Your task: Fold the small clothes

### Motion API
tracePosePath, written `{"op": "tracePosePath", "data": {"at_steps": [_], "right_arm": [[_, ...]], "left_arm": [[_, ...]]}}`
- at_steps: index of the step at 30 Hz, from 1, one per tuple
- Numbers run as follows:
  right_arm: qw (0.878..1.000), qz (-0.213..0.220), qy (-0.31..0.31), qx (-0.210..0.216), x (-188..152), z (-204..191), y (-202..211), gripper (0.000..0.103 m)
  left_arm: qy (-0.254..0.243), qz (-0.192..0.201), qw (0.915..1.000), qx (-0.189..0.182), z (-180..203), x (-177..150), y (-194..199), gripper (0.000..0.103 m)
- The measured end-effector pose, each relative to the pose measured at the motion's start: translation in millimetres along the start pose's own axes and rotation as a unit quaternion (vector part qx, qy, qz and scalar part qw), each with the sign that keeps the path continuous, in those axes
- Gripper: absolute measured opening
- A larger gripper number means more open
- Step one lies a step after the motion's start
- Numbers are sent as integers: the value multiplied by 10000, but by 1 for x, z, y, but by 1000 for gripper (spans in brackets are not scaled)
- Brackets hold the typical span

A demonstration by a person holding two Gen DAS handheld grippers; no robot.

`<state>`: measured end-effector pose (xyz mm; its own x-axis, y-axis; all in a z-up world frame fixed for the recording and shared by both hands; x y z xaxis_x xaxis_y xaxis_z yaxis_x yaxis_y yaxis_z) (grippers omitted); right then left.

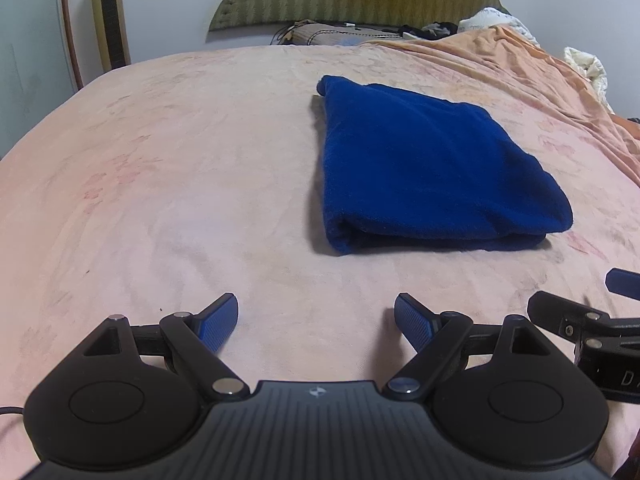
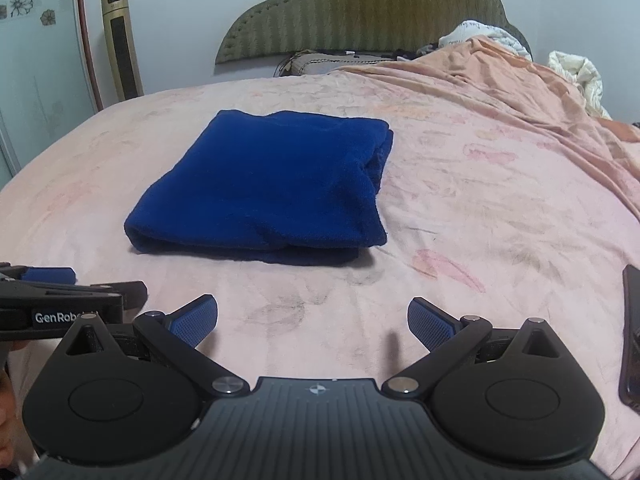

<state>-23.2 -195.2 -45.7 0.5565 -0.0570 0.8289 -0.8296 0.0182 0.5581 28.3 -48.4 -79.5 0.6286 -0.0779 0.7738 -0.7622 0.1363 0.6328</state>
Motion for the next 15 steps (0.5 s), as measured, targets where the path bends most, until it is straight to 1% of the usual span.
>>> {"op": "tracePosePath", "data": {"at_steps": [6,11,15], "right_arm": [[10000,-16,-4,45,0,0,0,103],[9999,3,13,100,0,-1,2,103],[9998,64,26,162,2,-2,4,102]], "left_arm": [[91,83,9999,29,-2,0,3,86],[-32,53,9999,121,-1,-1,3,86],[-68,17,9999,111,0,-1,3,86]]}}
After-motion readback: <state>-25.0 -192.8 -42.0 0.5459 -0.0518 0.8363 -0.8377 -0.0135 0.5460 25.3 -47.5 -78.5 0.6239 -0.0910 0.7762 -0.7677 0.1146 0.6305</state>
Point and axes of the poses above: each gripper's, at about its wrist camera, not at the fingertips, and y roughly against the way its jaws point, z to its right, x to its top, the point moved 7 cm from there along -y, roughly the way its jaws point, and after that the axes turned 8 degrees about z, right-handed, at the moved point
